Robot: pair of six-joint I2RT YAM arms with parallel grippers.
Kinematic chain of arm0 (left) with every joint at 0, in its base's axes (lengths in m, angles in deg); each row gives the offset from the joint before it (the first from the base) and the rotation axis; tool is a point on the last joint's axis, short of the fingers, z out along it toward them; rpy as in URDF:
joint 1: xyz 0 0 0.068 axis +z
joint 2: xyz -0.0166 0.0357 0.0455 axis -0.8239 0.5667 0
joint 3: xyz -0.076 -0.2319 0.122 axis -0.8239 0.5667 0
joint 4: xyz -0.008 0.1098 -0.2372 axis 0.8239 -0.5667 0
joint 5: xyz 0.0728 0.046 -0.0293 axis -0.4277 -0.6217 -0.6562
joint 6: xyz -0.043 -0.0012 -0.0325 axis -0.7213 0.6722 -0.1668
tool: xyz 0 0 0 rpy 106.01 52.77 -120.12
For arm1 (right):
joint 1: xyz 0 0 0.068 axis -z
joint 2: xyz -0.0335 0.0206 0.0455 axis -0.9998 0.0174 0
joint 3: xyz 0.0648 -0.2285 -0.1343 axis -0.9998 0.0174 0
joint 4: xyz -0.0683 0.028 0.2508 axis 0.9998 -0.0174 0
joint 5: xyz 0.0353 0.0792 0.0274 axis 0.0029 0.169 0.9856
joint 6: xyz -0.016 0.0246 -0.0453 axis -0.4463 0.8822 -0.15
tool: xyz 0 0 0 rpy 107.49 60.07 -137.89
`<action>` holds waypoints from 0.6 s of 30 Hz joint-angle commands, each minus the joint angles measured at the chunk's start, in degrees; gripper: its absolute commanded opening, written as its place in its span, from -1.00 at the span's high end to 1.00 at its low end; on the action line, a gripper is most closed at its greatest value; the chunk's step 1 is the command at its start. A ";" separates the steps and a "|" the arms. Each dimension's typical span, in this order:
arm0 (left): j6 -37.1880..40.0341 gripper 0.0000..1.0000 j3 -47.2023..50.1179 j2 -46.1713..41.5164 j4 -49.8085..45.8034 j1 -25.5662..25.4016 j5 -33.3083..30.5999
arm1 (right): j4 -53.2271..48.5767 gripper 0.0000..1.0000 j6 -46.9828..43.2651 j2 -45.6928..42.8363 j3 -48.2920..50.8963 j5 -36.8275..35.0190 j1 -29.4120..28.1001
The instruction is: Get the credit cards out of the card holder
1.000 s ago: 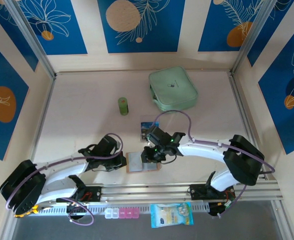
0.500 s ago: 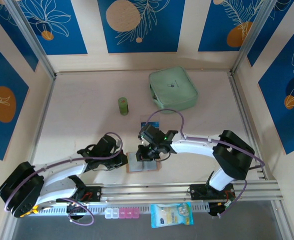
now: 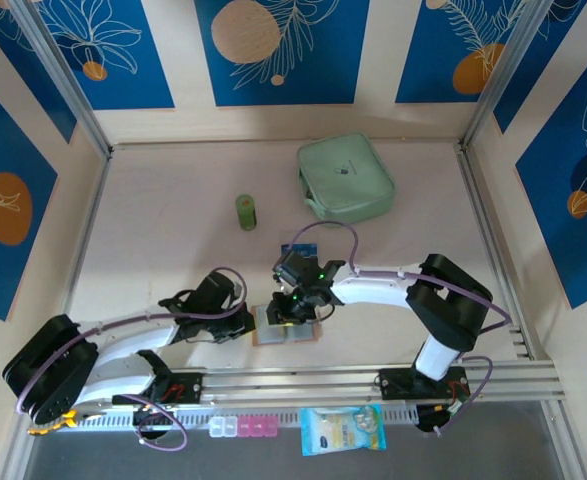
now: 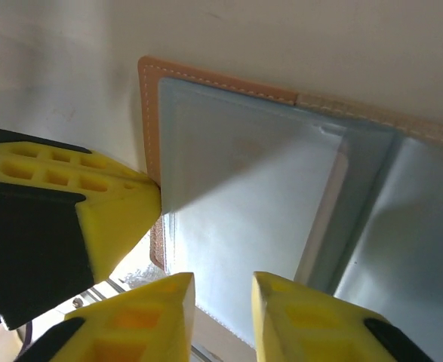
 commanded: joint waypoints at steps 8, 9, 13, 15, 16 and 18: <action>1.58 0.94 -0.46 -0.70 -4.08 -0.36 -0.60 | -5.29 0.37 0.61 0.13 -1.02 -2.91 -0.25; 1.71 0.94 -0.46 -0.93 -4.29 -0.37 -0.57 | -5.37 0.37 0.61 0.02 -0.82 -3.00 -0.19; 1.63 0.94 -0.20 -1.69 -5.06 -0.37 -0.99 | -5.57 0.38 0.87 -0.77 0.06 -3.26 0.10; 1.40 0.94 0.00 -1.88 -4.71 -0.31 -0.87 | -5.31 0.41 1.29 -1.71 0.46 -3.39 0.02; 1.52 0.94 -0.09 -1.88 -4.79 -0.39 -0.75 | -5.02 0.42 1.52 -2.20 0.68 -3.29 0.05; 1.77 0.94 -0.28 -1.80 -5.30 -0.38 -0.87 | -3.57 0.44 1.96 -3.29 1.11 -2.64 -0.10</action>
